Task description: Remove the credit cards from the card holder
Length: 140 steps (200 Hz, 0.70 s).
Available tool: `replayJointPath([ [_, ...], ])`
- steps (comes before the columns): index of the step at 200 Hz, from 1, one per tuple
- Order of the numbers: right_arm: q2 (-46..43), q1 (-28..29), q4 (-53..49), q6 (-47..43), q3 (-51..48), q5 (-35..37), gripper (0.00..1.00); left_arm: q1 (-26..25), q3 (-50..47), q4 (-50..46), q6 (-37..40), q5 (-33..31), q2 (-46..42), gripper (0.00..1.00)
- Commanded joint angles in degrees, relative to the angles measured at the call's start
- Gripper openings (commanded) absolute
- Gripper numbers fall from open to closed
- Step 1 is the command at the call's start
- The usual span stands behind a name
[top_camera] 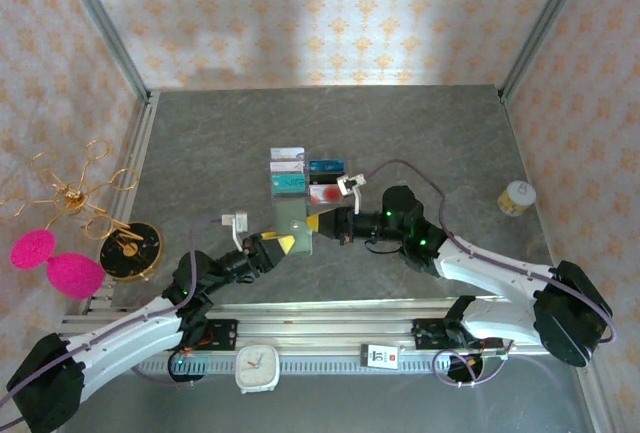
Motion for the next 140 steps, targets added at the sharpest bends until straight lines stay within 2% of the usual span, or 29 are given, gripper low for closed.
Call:
replayJointPath([
  [1, 0.3, -0.1, -1.6, -0.3, 1.1, 3.2, 0.0, 0.0, -4.2, 2.5, 0.6, 0.9, -2.0, 0.32],
  [12, 1.0, -0.1, -2.4, 0.0, 1.0, 4.2, 0.0, 0.0, -4.2, 1.3, 0.8, 0.1, -2.2, 0.2],
  [32, 1.8, 0.0, -6.7, 0.4, 1.7, 8.3, 0.0, -0.2, -3.1, -2.2, 1.5, -2.3, -1.6, 0.04],
  [39, 1.8, 0.0, -9.1, 0.7, 1.9, 11.4, 0.08, -0.4, -2.3, -4.0, 1.8, -3.4, -0.9, 0.0],
  [58, 0.0, 0.2, -16.8, 1.3, 2.9, 20.4, 0.38, -2.3, -0.2, -9.7, 3.9, -9.3, 1.3, 0.0],
  [73, -2.9, 0.6, -20.7, 2.6, 2.7, 27.0, 0.49, -4.9, 0.2, -11.5, 4.3, -16.4, 3.0, 0.0],
  [87, -5.3, 1.4, -23.0, 3.8, 2.2, 32.0, 0.54, -7.6, 1.1, -12.5, 5.2, -22.9, 5.2, 0.0],
  [115, -6.2, 6.6, -26.9, 4.9, 3.1, 40.3, 0.57, -14.1, 5.8, -13.8, 8.8, -33.3, 12.2, 0.0],
  [140, -2.4, 10.1, -26.2, 6.5, 4.0, 41.7, 0.58, -16.3, 8.3, -9.6, 9.0, -36.1, 18.9, 0.0],
])
